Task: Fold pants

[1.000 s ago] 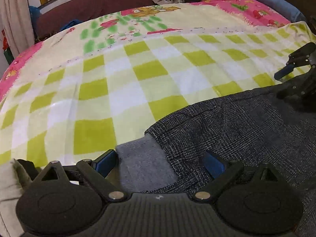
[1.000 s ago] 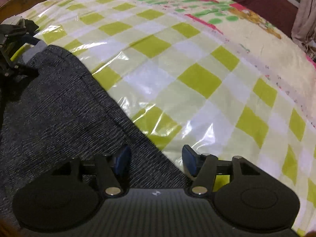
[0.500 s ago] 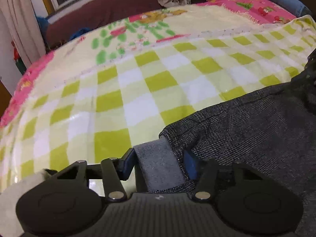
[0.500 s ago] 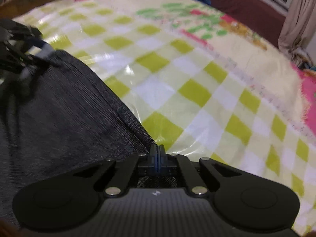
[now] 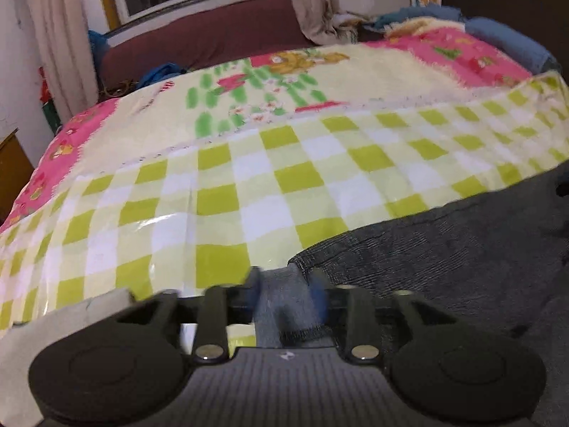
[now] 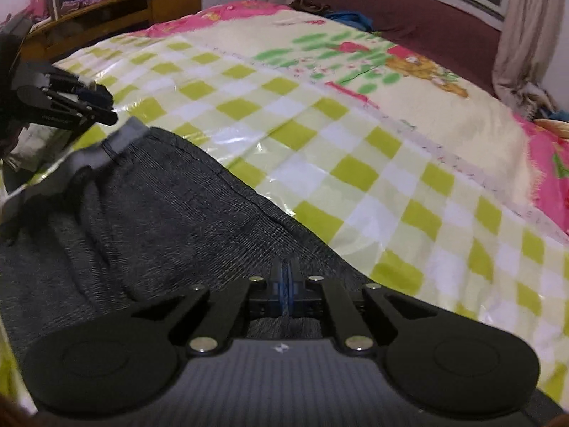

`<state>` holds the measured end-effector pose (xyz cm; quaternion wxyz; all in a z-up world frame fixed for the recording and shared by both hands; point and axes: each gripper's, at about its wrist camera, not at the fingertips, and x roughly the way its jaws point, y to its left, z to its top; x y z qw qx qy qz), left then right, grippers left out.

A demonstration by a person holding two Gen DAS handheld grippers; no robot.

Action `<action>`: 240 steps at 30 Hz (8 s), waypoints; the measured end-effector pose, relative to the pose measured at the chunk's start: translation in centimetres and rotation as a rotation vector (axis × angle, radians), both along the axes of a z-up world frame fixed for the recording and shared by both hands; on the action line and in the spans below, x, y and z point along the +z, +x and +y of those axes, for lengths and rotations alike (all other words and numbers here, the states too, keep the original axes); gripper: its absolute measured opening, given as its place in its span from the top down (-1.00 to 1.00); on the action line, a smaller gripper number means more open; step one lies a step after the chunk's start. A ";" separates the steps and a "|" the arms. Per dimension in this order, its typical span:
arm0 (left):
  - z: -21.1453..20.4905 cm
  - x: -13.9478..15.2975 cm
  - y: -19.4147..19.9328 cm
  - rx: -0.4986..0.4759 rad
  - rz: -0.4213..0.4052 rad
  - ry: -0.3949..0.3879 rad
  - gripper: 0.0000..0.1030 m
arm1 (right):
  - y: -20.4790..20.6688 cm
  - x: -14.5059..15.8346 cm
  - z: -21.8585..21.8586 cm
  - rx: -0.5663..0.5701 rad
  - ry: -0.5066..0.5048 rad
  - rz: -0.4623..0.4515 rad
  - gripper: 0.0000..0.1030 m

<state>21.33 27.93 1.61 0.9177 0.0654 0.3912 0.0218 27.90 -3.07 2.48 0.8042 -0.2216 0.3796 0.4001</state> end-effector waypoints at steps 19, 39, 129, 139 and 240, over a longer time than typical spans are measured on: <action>2.6 -4.2 4.2 -0.061 0.148 -0.128 0.37 | 4.0 -5.4 4.0 0.111 -0.004 0.025 0.69; -1.5 3.4 -7.5 -0.277 -0.023 -0.279 0.54 | 4.8 -6.2 7.0 0.295 -0.094 -0.012 -0.22; 3.2 -4.3 -22.6 0.068 -0.161 -0.363 0.02 | -17.1 -4.1 18.5 0.076 0.235 0.070 0.70; 1.7 -3.4 -21.2 -0.014 -0.215 -0.322 -0.09 | -14.6 0.1 15.8 -0.050 0.526 0.286 0.74; -32.3 -5.0 -8.6 -0.507 0.147 0.003 -0.37 | -15.5 -8.4 -49.3 -1.477 0.866 0.092 0.79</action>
